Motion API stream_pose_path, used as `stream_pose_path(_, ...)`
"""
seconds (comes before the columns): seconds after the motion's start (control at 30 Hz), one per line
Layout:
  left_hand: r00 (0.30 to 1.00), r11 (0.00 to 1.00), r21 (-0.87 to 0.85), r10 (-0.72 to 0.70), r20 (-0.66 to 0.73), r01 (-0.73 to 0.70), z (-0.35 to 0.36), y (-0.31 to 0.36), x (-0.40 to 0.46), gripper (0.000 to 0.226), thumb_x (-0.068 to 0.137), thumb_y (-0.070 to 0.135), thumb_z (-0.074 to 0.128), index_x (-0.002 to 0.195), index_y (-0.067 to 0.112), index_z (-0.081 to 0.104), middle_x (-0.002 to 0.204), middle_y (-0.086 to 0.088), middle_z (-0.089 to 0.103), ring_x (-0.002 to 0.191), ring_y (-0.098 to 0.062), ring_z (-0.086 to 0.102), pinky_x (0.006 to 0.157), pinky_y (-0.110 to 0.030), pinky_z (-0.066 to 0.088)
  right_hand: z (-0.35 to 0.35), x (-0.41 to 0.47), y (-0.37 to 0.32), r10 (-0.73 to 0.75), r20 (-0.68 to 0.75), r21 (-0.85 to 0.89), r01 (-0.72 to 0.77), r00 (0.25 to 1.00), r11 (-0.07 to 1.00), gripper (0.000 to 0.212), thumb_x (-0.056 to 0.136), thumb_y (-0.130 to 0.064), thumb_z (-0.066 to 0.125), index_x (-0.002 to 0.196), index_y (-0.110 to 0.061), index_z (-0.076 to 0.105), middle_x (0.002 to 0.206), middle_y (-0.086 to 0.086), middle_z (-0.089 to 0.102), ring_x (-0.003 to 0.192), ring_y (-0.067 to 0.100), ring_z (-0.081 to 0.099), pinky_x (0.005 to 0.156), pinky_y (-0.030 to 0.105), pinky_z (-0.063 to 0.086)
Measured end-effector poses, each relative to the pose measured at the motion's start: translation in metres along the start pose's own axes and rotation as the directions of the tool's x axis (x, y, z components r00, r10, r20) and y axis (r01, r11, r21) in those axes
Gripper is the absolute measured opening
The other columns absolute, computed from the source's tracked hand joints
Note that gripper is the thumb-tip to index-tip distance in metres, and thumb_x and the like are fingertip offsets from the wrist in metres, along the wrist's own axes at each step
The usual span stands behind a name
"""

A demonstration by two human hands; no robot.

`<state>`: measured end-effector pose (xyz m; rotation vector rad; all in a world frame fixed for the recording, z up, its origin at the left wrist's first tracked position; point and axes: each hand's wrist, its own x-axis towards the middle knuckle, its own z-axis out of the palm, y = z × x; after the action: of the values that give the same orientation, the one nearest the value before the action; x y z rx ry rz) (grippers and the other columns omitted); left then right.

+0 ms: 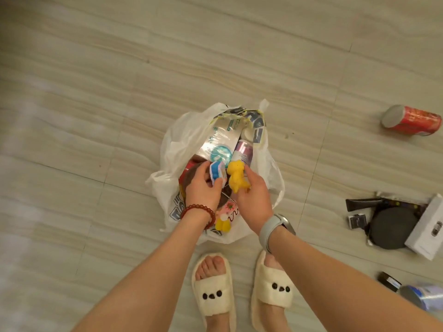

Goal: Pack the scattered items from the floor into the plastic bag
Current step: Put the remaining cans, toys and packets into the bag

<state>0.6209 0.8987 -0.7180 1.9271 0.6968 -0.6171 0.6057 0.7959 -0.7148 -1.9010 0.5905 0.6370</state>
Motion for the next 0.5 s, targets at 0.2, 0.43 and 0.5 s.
stream_pose_path(0.2, 0.963, 0.966, 0.219, 0.077, 0.259, -0.136, 0.011, 0.005, -0.011, 0.057, 0.088, 0.010, 0.050, 0.141, 0.014, 0.028, 0.143, -0.005, 0.039, 0.132, -0.020, 0.037, 0.103, -0.022, 0.031, -0.019, -0.016, -0.004, -0.045, 0.030, -0.312, 0.052, 0.999, 0.949, 0.048, 0.089, 0.000, 0.037, 0.136, -0.010, 0.037, 0.145, 0.009, 0.032, 0.132, 0.023, 0.033, 0.102, 0.027, 0.032)
stream_pose_path(0.43, 0.883, 0.857, 0.431, 0.057, 0.466, -0.282, 0.024, -0.002, -0.009, 0.061, 0.087, 0.012, 0.049, 0.141, 0.014, 0.022, 0.150, -0.006, 0.024, 0.138, -0.022, 0.025, 0.108, -0.034, 0.030, -0.038, 0.004, 0.014, 0.235, -0.119, -0.335, -0.262, 0.965, 0.905, 0.033, 0.091, -0.026, 0.047, 0.121, -0.013, 0.049, 0.123, 0.014, 0.052, 0.117, 0.032, 0.045, 0.088, 0.040, 0.044)
stream_pose_path(0.5, 0.883, 0.817, 0.490, 0.046, 0.467, -0.302, 0.023, -0.007, -0.010, 0.063, 0.090, 0.013, 0.046, 0.144, 0.014, 0.014, 0.154, -0.008, 0.015, 0.141, -0.022, 0.016, 0.113, -0.035, 0.024, -0.043, 0.010, 0.019, 0.272, -0.126, -0.354, -0.299, 0.954, 0.886, 0.022, 0.092, -0.024, 0.041, 0.073, -0.015, 0.050, 0.081, 0.009, 0.057, 0.085, 0.032, 0.052, 0.067, 0.034, 0.041)
